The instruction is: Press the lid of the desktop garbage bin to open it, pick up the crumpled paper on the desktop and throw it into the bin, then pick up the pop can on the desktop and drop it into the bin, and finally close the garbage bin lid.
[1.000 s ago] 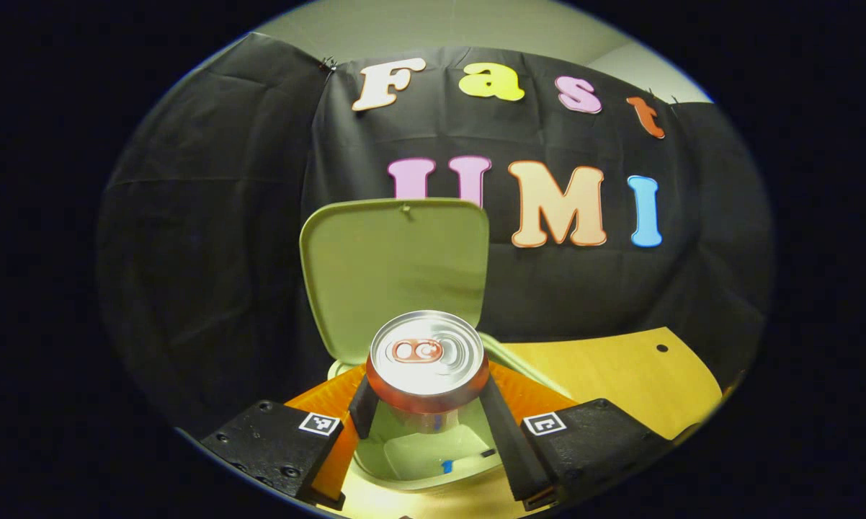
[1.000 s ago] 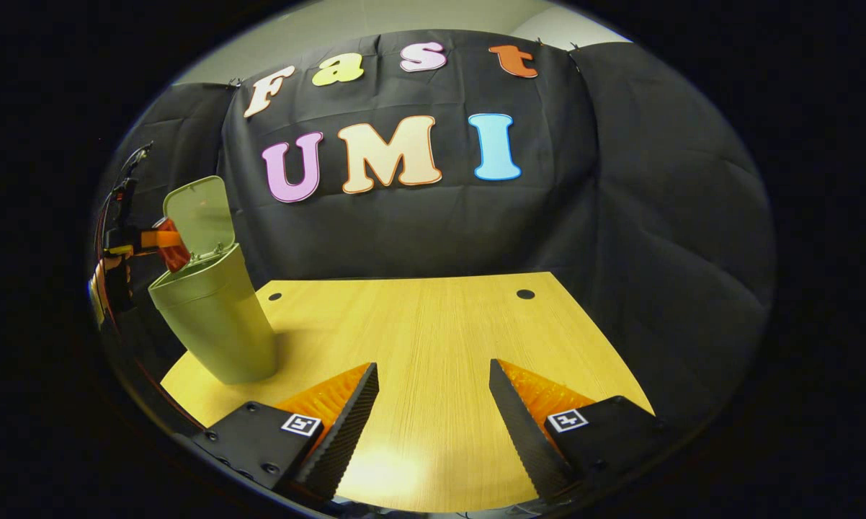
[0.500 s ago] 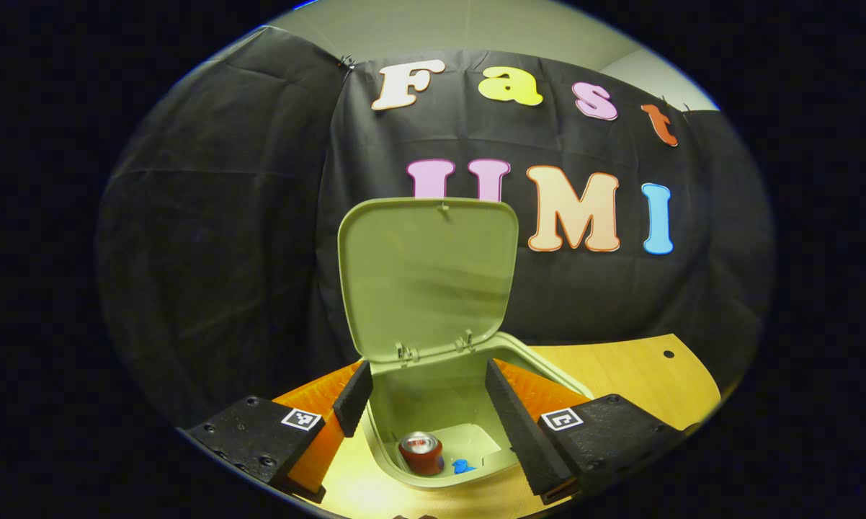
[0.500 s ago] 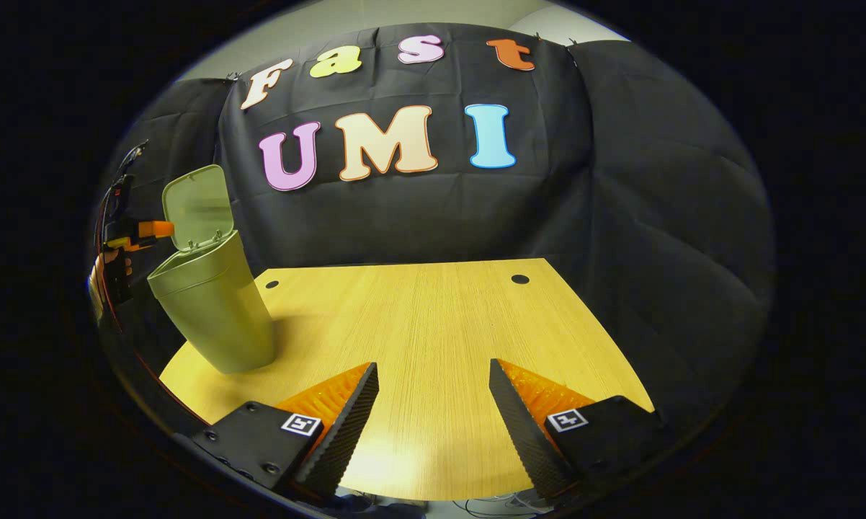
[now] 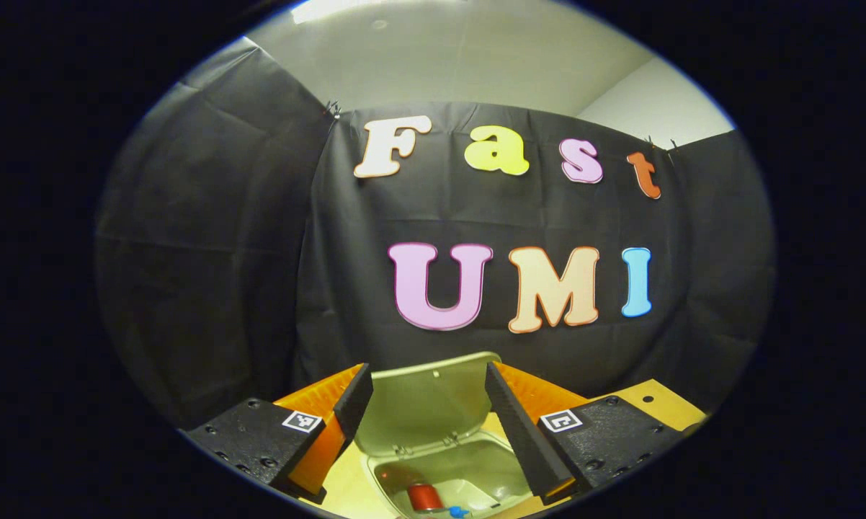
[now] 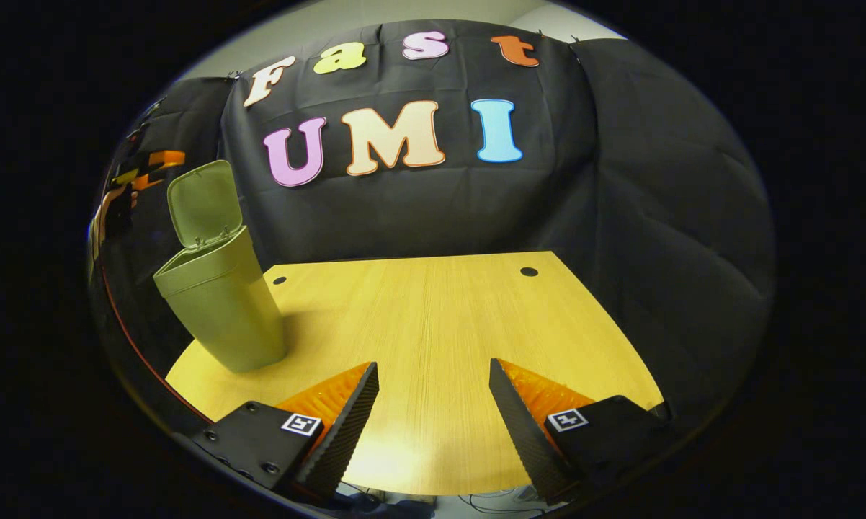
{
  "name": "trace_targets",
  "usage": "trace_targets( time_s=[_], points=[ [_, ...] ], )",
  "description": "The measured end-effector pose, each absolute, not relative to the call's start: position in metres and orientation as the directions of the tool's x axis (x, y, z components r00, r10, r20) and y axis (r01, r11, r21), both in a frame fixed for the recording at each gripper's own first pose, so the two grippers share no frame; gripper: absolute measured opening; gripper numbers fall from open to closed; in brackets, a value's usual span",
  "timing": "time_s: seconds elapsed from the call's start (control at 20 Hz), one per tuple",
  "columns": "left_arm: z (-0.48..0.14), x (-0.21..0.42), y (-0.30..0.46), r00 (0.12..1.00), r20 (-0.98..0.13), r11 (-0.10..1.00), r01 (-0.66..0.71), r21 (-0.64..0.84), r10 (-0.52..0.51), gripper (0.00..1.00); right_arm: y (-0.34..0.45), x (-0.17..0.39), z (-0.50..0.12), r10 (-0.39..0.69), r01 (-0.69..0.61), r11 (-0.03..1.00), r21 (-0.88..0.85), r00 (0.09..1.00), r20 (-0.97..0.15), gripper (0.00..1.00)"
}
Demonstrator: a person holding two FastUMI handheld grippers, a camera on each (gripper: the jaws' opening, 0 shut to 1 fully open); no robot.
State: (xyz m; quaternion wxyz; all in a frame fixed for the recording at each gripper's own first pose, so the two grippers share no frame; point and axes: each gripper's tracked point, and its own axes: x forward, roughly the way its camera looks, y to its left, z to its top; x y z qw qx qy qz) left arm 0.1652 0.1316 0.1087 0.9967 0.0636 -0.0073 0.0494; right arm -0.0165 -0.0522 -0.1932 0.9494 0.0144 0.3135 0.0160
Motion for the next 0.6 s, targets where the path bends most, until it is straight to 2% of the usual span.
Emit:
trace_targets(
  time_s=[0.15,0.45,0.6],
  points=[
    [0.123,0.189,0.151,0.987,0.048,0.98,-0.156,0.127,0.151,0.92,-0.047,-0.024,-0.197,0.054,-0.031,0.998,0.048,0.794,-0.605,0.98],
    [0.089,0.23,0.169,0.979,-0.045,0.976,-0.195,0.098,0.2,0.94,-0.048,-0.027,-0.193,0.055,-0.023,0.998,0.06,0.786,-0.616,0.98],
    [0.063,0.236,0.172,0.971,-0.111,0.976,-0.208,0.058,0.213,0.92,-0.053,-0.027,-0.185,0.041,-0.008,0.998,0.057,0.797,-0.603,0.98]
  ],
)
